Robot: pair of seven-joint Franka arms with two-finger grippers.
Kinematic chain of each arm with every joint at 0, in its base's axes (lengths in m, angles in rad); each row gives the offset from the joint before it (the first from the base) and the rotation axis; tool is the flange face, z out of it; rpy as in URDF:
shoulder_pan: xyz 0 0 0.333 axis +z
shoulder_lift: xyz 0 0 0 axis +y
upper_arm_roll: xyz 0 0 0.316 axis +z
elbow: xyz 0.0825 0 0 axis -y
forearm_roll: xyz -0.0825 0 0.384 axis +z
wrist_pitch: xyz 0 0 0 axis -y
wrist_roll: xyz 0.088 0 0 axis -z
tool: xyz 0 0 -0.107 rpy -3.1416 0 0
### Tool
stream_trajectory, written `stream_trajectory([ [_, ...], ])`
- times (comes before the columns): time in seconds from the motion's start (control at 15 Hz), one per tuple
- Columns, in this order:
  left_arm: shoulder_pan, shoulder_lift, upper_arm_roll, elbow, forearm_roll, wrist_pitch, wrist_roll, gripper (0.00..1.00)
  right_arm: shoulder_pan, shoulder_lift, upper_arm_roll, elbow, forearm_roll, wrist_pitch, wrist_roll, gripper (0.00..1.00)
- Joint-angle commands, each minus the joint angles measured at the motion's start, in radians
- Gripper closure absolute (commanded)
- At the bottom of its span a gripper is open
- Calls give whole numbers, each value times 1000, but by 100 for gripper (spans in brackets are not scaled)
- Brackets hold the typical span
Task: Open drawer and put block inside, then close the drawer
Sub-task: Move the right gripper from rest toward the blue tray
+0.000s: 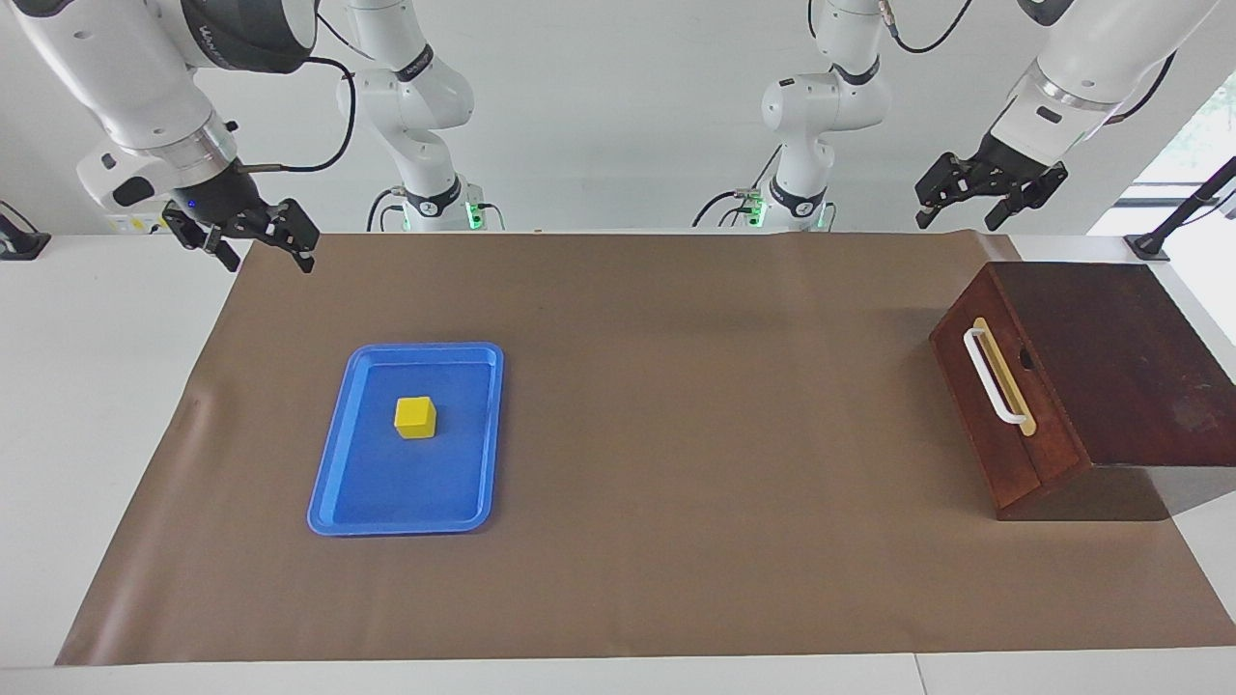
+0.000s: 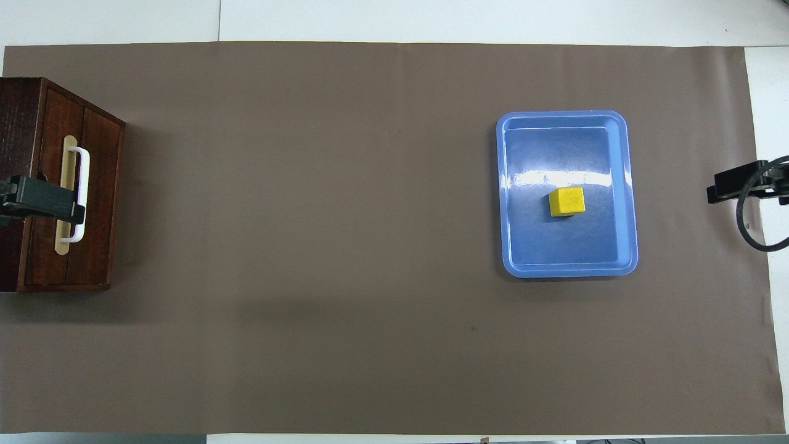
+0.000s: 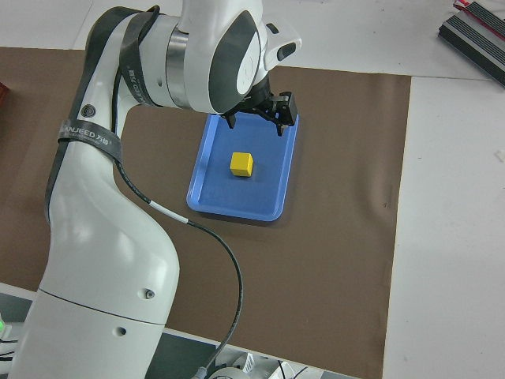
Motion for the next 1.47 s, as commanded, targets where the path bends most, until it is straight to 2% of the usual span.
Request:
stream_trajectory([
  [0.0,16,-27,-7,-31,-17,29,-5,0,0,-11,2,-18,-4,8,-53,0],
  [0.93,16,-22,-7,-33,-13,27,5,0,-12,-14,0,-18,-2,-1,-55,0],
  [1.2,16,-18,0,-33,-13,33,-5,0,-38,-20,-9,-17,11,-120,-90,0],
  [1.27,17,-25,-7,-36,-13,37,-3,0,-44,-20,-9,-15,19,-107,-104,0],
  [1.4,20,-28,-7,-55,-10,55,-9,0,-31,-16,-6,-25,16,15,-58,0],
])
